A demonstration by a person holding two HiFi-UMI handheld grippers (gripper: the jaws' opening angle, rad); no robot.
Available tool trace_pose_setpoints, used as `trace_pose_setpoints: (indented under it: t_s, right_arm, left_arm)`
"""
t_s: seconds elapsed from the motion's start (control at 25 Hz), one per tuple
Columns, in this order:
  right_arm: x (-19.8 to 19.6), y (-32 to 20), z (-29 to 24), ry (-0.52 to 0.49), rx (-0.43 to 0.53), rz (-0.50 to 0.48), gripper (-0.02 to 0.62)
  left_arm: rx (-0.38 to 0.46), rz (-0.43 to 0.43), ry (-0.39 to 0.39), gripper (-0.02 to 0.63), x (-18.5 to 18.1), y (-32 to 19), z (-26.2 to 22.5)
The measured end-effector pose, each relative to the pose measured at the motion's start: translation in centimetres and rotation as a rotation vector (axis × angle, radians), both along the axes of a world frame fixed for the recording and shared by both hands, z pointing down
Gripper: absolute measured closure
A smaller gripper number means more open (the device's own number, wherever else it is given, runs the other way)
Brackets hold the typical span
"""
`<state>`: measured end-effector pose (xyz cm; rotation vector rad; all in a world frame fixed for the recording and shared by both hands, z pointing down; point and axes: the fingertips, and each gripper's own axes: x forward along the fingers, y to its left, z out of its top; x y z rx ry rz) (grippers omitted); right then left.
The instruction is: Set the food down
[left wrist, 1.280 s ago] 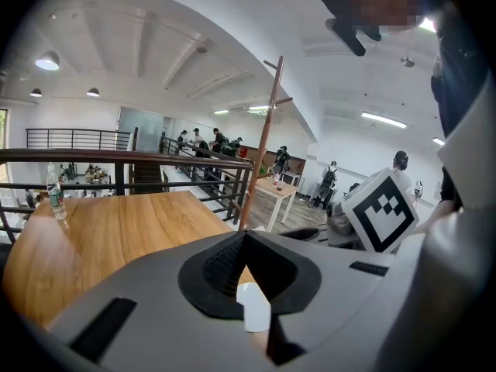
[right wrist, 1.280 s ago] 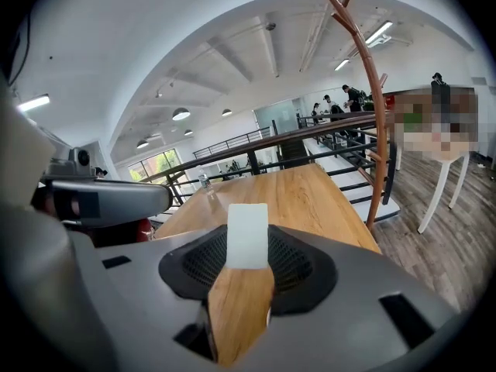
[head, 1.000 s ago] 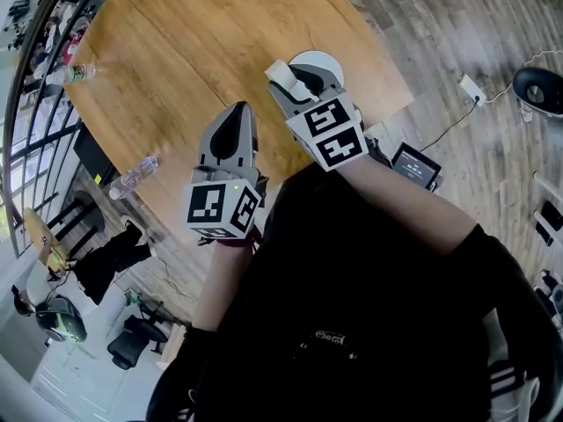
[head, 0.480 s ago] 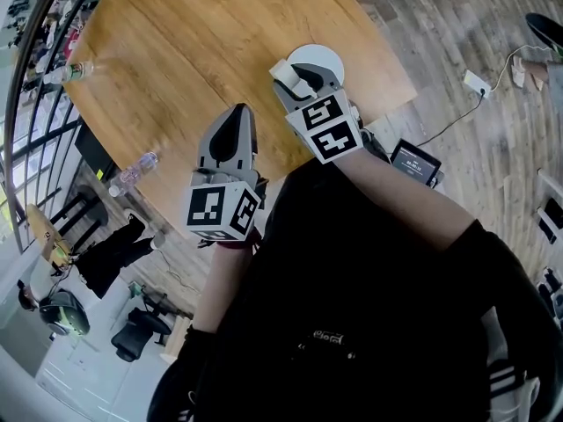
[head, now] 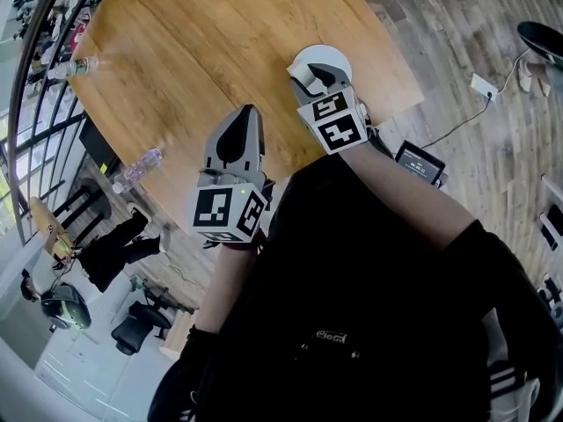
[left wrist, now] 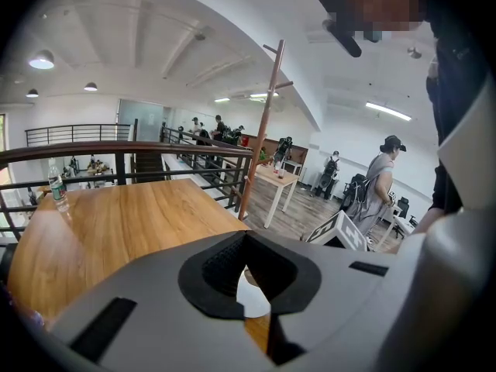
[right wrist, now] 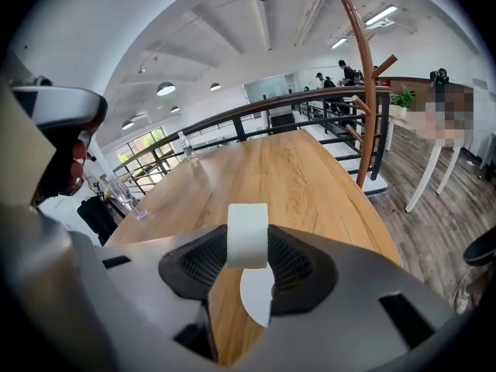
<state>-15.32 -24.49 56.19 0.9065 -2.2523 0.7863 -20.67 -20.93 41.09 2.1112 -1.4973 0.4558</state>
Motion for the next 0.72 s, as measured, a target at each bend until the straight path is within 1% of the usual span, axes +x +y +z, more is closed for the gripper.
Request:
trace_pose_setpoints:
  t_s: [0.36,0.56,0.72]
  right_arm:
    - [1.0,0.6,4.6,0.089,-0.049,-0.025,0.428]
    - [1.4,1.5,7.2,0.135,-0.098,-0.053,0.428]
    - [1.4,1.8,8.4,0.171,-0.104,-0.08,0.428]
  left_arm:
    - [-0.005,-0.015,0.006,0.601,-0.1,-0.2,0.0]
    - [-0.004,-0.024,0.002,0.601,-0.3,-0.3,-0.2]
    - [-0.015,-0.035,0.0,0.601,-0.6,-0.3,0.2]
